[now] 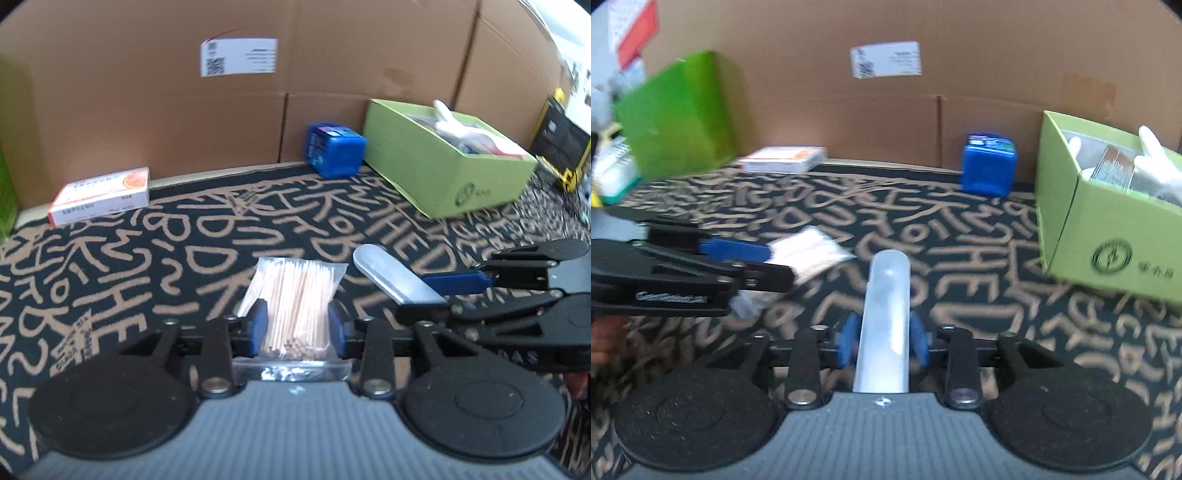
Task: Organize objects
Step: 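Grasp the toothpick bag with the left tool while the right grasps the clear case, then carry the toothpick bag and clear case into the lime-green box and open both tools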
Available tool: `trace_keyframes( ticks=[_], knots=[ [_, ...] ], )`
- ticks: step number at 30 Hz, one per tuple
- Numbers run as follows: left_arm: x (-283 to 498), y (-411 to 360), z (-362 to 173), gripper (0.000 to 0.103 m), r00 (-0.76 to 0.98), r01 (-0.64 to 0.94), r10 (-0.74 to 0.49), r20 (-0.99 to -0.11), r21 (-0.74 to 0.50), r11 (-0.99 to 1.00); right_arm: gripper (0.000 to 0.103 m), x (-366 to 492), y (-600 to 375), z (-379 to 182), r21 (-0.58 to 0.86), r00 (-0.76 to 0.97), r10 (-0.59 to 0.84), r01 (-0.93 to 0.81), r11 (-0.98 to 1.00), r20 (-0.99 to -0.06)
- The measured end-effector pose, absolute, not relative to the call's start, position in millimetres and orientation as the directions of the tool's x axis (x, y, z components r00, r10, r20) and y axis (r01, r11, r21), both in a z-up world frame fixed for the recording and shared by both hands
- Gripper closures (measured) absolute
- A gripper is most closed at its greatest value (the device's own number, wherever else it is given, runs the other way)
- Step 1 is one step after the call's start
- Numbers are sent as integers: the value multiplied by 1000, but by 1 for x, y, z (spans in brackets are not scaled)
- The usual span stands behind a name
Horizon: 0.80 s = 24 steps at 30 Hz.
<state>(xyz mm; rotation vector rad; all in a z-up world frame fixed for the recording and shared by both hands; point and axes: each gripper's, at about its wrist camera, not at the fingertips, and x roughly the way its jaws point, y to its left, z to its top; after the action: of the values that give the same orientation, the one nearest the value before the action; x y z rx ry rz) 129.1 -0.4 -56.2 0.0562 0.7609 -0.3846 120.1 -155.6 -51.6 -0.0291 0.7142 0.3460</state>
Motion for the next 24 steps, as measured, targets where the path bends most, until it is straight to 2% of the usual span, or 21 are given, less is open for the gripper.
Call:
trace_keyframes(
  ticks=[1, 4, 6, 9, 11, 13, 14, 18, 19, 21, 24],
  knots=[
    [128, -2, -56, 52, 663, 361, -314, -680, -77, 929, 47, 116, -155, -52, 89, 707, 304, -324, 942, -639],
    [132, -6, -55, 37, 680, 333, -285, -676, -61, 941, 46, 113, -150, -56, 59, 726, 277, -311, 949, -629],
    [137, -9, -57, 32, 683, 311, -266, -680, -58, 949, 46, 114, -150, -56, 55, 735, 270, -302, 952, -622],
    [146, -12, -63, 31, 668, 305, -255, -699, -55, 951, 47, 119, -144, -59, 54, 751, 269, -298, 953, -603],
    [147, -15, -65, 33, 675, 319, -247, -695, -27, 947, 56, 115, -150, -60, 48, 762, 267, -298, 954, -590],
    [145, -19, -65, 45, 675, 337, -246, -695, -6, 942, 64, 112, -153, -61, 50, 769, 269, -297, 954, -580],
    [145, -19, -64, 46, 671, 343, -250, -698, -6, 939, 71, 112, -155, -60, 53, 772, 269, -293, 955, -576],
    [144, -25, -65, 47, 675, 335, -236, -699, 6, 942, 72, 106, -161, -61, 78, 777, 275, -282, 956, -566],
    [143, -27, -65, 58, 676, 339, -236, -698, 11, 941, 72, 105, -162, -60, 83, 779, 276, -279, 957, -564],
    [139, -31, -62, 73, 669, 358, -256, -698, 1, 934, 72, 99, -167, -59, 96, 783, 278, -272, 958, -556],
    [135, -40, -59, 78, 658, 377, -269, -703, -2, 926, 72, 92, -176, -56, 108, 796, 273, -256, 961, -540]
  ],
)
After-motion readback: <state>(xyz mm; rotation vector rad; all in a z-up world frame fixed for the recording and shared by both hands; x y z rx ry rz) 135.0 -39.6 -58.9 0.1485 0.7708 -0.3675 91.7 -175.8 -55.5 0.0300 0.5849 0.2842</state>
